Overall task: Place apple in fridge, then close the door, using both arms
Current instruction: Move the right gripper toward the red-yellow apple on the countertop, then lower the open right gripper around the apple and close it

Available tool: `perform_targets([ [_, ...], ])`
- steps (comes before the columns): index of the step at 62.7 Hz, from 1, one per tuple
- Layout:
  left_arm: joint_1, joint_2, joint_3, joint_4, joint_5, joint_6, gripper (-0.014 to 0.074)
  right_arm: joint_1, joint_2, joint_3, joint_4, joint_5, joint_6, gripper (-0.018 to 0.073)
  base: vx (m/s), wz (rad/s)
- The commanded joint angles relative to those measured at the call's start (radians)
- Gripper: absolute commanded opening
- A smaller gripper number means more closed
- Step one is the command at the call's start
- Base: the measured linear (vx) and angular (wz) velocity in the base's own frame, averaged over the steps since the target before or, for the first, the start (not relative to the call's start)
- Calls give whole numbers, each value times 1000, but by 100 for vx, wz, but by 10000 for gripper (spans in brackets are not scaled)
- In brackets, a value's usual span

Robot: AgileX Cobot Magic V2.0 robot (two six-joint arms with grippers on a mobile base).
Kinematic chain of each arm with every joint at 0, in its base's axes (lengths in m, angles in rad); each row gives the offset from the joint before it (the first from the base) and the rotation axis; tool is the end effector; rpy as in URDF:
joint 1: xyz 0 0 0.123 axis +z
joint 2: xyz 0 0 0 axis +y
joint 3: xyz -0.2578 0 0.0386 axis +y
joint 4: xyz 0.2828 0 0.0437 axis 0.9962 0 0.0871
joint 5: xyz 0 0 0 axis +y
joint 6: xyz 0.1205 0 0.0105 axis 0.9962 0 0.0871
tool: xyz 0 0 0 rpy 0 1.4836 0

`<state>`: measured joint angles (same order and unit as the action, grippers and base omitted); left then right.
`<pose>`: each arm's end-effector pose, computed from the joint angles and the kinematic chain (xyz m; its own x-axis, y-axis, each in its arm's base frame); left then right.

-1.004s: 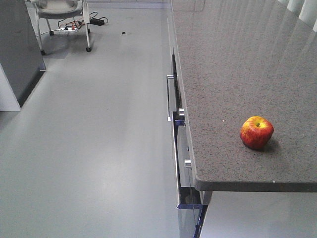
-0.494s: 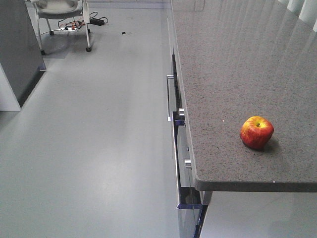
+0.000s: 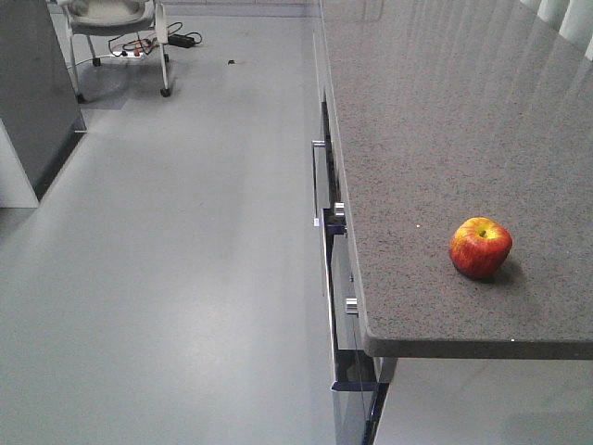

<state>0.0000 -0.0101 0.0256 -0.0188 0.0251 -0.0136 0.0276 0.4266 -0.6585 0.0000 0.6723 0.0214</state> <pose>0.1461 -0.0001 0.2039 0.0465 -0.0324 -0.9984 0.0020 0.9995 -0.0323 0.1599 0.0044 0.3305 -0.3463 0.0118 -0.9381 -0.0202 0.9996 0.0201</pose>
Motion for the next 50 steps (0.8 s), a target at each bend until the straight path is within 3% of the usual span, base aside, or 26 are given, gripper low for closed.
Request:
perform_targets([
  [1, 0, -17, 21, -7, -71, -3, -6, -4, 94, -93, 28, 30, -73, 31, 0, 0],
  [9, 0, -17, 21, -7, -71, -3, -6, -4, 195, -145, 115, 48, -201, 136, 0, 0],
  [18, 0, -17, 21, -7, -71, -3, -6, -4, 295, -179, 222, 43, -311, 355, 0, 0],
  [33, 0, -17, 21, -7, -71, -3, -6, -4, 480, -230, 249, 46, -373, 666, 0, 0],
  [40, 0, -17, 21, -7, -71, -3, -6, -4, 576, -263, 248, 46, -374, 713, 0, 0],
  [50, 0, -17, 21, -7, -71, -3, -6, -4, 711, -328, 224, 42, -374, 704, 0, 0],
])
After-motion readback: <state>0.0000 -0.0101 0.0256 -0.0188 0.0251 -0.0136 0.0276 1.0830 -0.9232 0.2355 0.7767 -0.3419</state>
